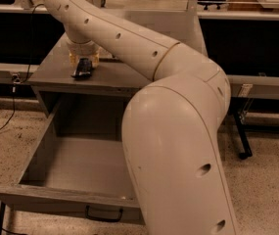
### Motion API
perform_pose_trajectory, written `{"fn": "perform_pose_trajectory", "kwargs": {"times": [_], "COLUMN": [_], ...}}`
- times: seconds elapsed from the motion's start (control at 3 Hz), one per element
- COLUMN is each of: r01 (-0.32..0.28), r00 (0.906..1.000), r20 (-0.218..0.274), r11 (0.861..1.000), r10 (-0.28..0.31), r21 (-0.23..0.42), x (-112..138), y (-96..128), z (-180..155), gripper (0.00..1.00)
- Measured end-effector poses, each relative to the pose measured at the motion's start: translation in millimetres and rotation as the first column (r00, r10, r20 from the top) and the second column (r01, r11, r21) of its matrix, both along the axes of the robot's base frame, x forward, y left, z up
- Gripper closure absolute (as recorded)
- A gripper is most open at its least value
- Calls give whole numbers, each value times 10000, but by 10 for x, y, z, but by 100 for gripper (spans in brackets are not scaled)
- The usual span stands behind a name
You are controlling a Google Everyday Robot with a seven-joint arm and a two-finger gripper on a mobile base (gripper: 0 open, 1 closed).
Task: Place rxbar blueberry into top drawer
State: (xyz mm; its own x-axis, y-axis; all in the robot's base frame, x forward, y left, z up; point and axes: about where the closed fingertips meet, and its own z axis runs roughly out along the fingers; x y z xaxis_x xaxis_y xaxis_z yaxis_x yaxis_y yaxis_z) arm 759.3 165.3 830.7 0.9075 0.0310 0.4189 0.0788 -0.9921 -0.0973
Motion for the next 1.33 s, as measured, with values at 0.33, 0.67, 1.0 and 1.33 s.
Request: {"fn": "perform_pose_trajectory", "kwargs": {"times": [0.33, 0.67, 1.0, 1.33], "r01": [-390, -848, -885, -399], "r00": [9989, 9960, 9957, 9988], "r20": [298, 470, 569, -98], "r11": [9963, 9699, 9365, 9254], "r10": [368, 760, 735, 471], "r21": [768, 2282, 3392, 3769], "x": [-147, -591, -1119, -1643], "y": [-34, -155, -377, -720], "z": [237, 569, 809, 625], "gripper": [100, 100, 100, 100]}}
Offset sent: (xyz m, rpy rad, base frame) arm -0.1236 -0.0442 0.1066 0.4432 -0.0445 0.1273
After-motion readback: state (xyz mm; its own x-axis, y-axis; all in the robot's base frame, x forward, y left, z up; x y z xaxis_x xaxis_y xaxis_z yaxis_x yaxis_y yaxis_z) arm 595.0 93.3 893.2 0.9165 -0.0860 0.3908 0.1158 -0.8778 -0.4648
